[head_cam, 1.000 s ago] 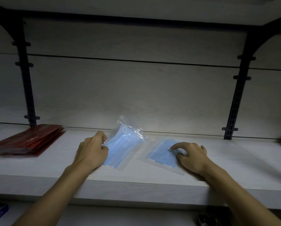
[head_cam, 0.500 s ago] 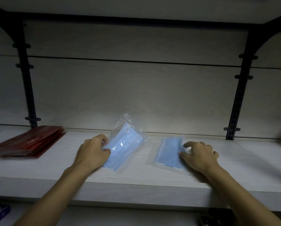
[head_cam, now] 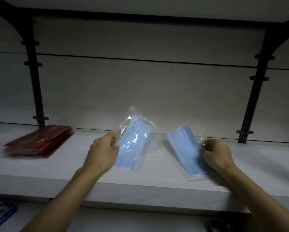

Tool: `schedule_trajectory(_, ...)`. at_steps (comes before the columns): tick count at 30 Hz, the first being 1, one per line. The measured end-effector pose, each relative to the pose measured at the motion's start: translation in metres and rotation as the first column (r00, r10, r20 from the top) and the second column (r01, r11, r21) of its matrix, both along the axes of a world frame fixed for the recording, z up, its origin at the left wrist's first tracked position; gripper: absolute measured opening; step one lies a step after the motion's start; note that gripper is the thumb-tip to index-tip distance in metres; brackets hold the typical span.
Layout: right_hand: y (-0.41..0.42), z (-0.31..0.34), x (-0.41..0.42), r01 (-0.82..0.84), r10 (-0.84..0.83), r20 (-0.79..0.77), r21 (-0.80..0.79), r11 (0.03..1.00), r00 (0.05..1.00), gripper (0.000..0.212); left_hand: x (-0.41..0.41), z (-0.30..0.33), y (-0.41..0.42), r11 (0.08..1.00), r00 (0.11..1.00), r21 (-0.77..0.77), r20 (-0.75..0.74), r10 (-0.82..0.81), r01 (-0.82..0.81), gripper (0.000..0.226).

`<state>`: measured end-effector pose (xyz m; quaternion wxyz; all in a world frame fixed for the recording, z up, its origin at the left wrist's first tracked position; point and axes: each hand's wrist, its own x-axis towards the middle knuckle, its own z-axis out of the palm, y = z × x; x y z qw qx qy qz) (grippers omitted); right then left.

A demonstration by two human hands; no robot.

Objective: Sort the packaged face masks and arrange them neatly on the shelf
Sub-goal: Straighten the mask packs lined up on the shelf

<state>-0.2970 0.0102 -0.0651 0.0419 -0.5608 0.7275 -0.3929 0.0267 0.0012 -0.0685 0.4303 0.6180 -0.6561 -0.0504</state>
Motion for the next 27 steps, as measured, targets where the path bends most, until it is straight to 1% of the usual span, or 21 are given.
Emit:
schedule_trajectory(4,-0.001,0.004,0.000,-0.026,0.030,0.098,-0.046,0.999,0.995,0.010,0.000,0.000,0.001,0.998,0.995,0.007,-0.073,-0.066,0.067,0.018)
schedule_trajectory(8,-0.002,0.009,0.001,-0.042,0.058,0.210,-0.080,0.996,0.976,0.010,0.001,-0.001,-0.002,0.995,0.987,0.011,-0.126,-0.101,0.103,0.017)
schedule_trajectory(14,0.000,0.010,0.001,0.004,0.028,0.267,-0.121,0.993,0.963,0.015,0.001,-0.001,-0.008,0.997,0.991,0.005,-0.109,-0.074,0.075,0.020)
schedule_trajectory(17,0.003,0.012,-0.001,0.006,0.035,0.289,-0.139,0.990,0.957,0.016,0.000,0.000,-0.006,0.995,0.987,-0.011,-0.126,-0.101,0.101,0.021)
schedule_trajectory(20,0.009,0.013,-0.002,-0.022,0.058,0.305,-0.120,0.993,0.951,0.029,0.000,0.004,-0.003,0.992,0.977,-0.029,-0.172,-0.123,0.119,0.024)
schedule_trajectory(23,0.016,0.018,-0.001,-0.017,0.054,0.340,-0.111,0.994,0.939,0.017,0.003,0.010,-0.001,0.994,0.961,-0.060,-0.253,-0.109,0.096,0.017)
schedule_trajectory(25,0.019,0.023,0.000,-0.011,0.057,0.369,-0.127,0.992,0.927,0.016,0.004,0.013,0.001,0.993,0.932,-0.064,-0.345,-0.113,0.097,0.015)
schedule_trajectory(27,0.022,0.030,0.001,-0.024,0.084,0.406,-0.150,0.988,0.910,0.009,0.004,0.018,0.006,0.991,0.896,-0.056,-0.425,-0.131,0.118,0.014)
